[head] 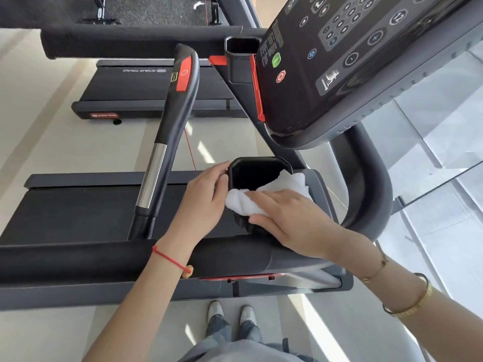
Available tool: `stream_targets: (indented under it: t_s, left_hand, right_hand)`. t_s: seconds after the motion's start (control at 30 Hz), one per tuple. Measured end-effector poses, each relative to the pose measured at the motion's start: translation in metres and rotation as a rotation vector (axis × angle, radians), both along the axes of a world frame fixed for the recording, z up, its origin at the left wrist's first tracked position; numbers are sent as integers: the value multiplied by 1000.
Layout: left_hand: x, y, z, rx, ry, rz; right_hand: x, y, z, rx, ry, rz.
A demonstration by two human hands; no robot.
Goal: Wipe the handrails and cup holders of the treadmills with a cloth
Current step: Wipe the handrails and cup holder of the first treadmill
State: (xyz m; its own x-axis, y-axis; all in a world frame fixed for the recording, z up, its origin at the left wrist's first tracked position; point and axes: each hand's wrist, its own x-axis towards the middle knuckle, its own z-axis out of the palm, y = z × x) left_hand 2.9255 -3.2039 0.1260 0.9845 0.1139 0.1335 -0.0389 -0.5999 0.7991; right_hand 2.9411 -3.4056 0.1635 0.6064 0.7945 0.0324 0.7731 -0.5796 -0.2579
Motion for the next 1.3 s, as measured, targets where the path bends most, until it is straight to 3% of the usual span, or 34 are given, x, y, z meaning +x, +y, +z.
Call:
stream_targets:
  t_s: [0.27, 0.43, 0.53, 0.63, 0.73, 0.9, 1.1, 1.2, 1.3]
  left_hand:
    - [-1, -1, -2, -8, 3, -9]
    - [-1, -2, -1, 19, 5, 0]
    - [-2, -2, 0, 26, 9, 3]
    - [-3, -1, -1, 48, 8, 1]
    - [-3, -1, -2, 63, 12, 9]
    - [-2, -1, -2, 45, 36, -2]
    - [-2, -1, -4, 38, 27, 0]
    - [-2, 1, -6, 34, 24, 1]
    - [-2, 1, -6, 25, 19, -7]
  right_hand:
    - [2, -54, 16, 307, 208, 30]
    - [25, -35, 21, 574, -2, -240]
    - [45, -6, 19, 479, -11, -178]
    - [61, 21, 4, 174, -6, -113]
    - [71, 23, -1, 29, -86, -101]
    - [71, -13, -5, 99, 109, -209]
    - [82, 35, -5, -84, -87, -63]
    - [84, 36, -7, -117, -159, -89]
    - [76, 9, -9, -17, -65, -174]
